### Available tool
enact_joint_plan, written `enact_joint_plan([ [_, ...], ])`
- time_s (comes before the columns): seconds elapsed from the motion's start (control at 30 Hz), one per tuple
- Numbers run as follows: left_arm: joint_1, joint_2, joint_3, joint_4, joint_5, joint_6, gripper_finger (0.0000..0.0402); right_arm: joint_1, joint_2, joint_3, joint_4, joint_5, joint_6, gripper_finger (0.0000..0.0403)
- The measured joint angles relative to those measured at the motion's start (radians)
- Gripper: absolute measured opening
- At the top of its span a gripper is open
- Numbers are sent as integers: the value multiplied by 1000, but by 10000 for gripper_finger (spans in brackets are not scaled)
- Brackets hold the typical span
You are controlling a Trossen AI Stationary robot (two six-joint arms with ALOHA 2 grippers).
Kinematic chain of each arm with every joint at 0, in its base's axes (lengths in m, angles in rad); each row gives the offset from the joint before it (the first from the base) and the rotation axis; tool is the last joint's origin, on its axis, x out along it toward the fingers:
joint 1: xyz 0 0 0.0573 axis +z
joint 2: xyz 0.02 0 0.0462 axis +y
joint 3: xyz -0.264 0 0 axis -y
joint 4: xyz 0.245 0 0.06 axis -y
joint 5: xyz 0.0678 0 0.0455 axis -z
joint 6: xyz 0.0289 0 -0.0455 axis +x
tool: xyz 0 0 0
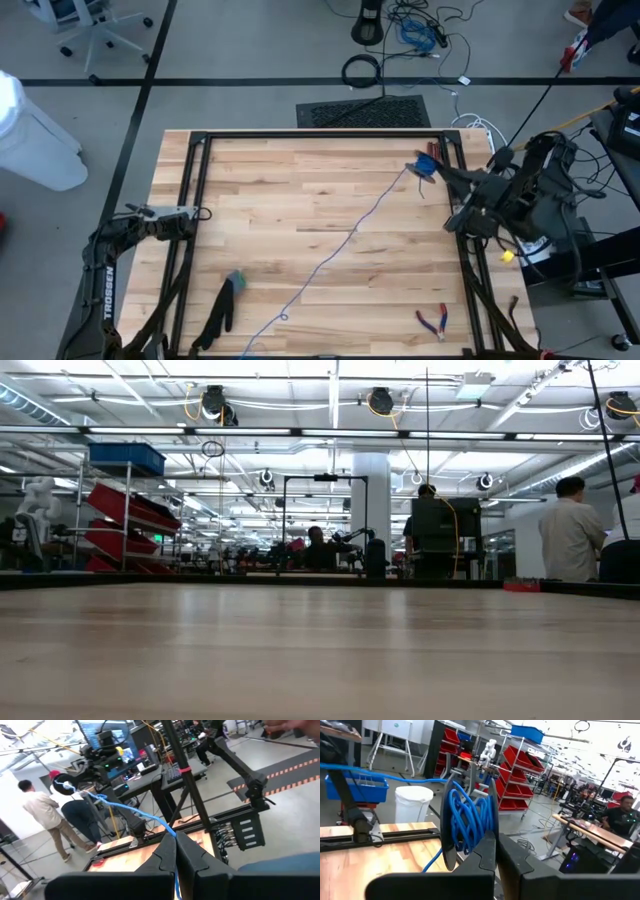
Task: Coil cords
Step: Coil the blue wire onto the black spool
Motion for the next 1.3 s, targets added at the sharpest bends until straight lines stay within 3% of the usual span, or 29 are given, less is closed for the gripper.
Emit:
enact_joint_plan([
  [0.17,51,0,-5,-28,-28,6,1,1,14,0,1,-7,3,0],
  [0.47,306,2,-6,-82,-62,52,9,3,52,0,17,-85,3,0],
  [0.67,414,2,-12,-92,86,49,58,3,41,0,19,-85,-7,0],
  [0.87,439,2,-12,-329,98,-168,135,36,39,0,20,-86,-7,0],
  [1.0,437,3,-12,-430,100,-267,163,67,39,0,7,-86,16,0],
  [1.13,433,3,-12,-440,84,-240,172,90,40,0,-39,-119,78,0],
  [1.3,494,0,-9,-335,-37,-240,173,91,66,0,-68,-195,133,0],
])
